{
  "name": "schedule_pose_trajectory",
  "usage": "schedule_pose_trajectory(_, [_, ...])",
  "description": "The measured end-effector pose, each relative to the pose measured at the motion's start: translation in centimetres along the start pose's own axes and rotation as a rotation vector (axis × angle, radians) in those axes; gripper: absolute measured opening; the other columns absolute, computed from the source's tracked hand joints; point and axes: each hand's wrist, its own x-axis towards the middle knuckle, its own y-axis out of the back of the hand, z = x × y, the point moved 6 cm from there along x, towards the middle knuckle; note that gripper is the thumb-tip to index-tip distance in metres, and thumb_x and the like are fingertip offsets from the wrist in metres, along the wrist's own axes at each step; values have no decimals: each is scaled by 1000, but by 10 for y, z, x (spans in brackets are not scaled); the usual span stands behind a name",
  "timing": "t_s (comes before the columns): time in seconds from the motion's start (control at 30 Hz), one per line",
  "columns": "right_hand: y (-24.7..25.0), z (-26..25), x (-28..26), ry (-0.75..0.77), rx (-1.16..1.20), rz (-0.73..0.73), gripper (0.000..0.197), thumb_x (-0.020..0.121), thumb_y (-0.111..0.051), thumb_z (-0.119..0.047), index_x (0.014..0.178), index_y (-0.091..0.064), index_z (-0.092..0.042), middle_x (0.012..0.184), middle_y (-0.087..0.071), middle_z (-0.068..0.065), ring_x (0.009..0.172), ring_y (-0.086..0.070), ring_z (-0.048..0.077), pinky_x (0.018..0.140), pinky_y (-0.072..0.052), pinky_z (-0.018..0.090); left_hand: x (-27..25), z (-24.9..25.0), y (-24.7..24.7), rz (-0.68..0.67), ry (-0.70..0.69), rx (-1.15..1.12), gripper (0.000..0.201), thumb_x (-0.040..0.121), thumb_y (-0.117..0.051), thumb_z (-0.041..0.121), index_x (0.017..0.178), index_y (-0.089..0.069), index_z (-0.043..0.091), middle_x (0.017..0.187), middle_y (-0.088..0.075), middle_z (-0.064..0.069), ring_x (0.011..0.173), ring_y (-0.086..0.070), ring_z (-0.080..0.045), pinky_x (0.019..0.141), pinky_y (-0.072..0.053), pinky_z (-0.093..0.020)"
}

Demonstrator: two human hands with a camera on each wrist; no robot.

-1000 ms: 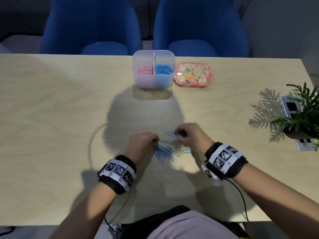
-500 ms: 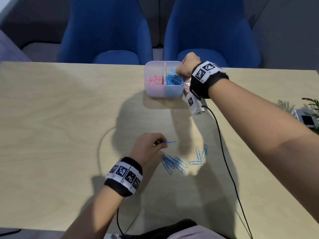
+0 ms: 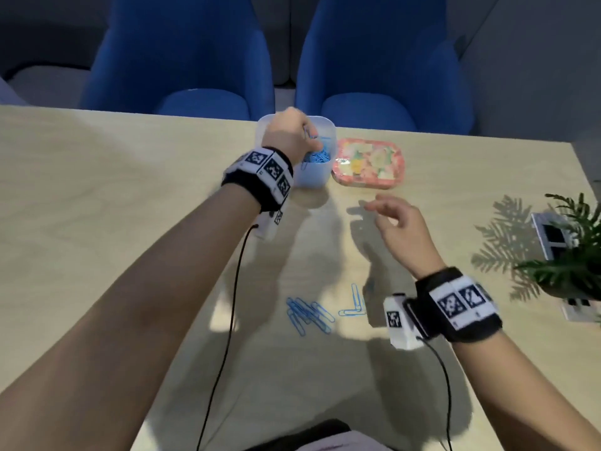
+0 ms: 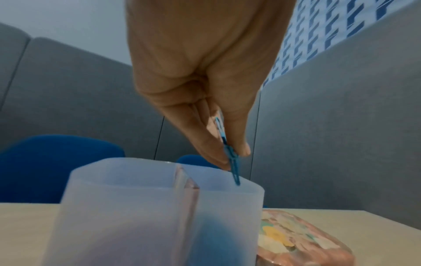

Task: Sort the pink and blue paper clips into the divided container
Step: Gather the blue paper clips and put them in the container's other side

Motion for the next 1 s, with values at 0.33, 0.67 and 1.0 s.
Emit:
schedule_pose_trajectory(0.33, [12, 79, -80, -113, -151, -6, 26, 83, -49, 8, 83, -65, -13, 96, -64, 0, 84, -62, 18, 73, -48, 10, 15, 7, -28, -119, -3, 181, 22, 90, -53, 24, 83, -64, 7, 87, -61, -17, 82, -55, -29, 69, -42, -32])
schedule_pose_trajectory(0.67, [-22, 85, -92, -86, -492, -138, 18, 79, -66, -23, 76, -51, -15, 84, -57, 14, 88, -54, 33, 67, -26, 27, -150, -58, -69, -616, -210, 30, 44, 67, -81, 10, 108, -67, 8, 106, -64, -13, 83, -58, -16, 65, -46, -12])
schedule_pose_trajectory(1.0, [-78, 55, -126, 139, -670, -385, 66, 72, -73, -38, 125, -50, -6, 111, -51, 15, 104, -49, 32, 84, -46, 38, -216, -73, -106, -489, -388, 123, 49, 66, -79, 31, 109, -65, 11, 103, -59, -10, 94, -55, -25, 83, -43, -32])
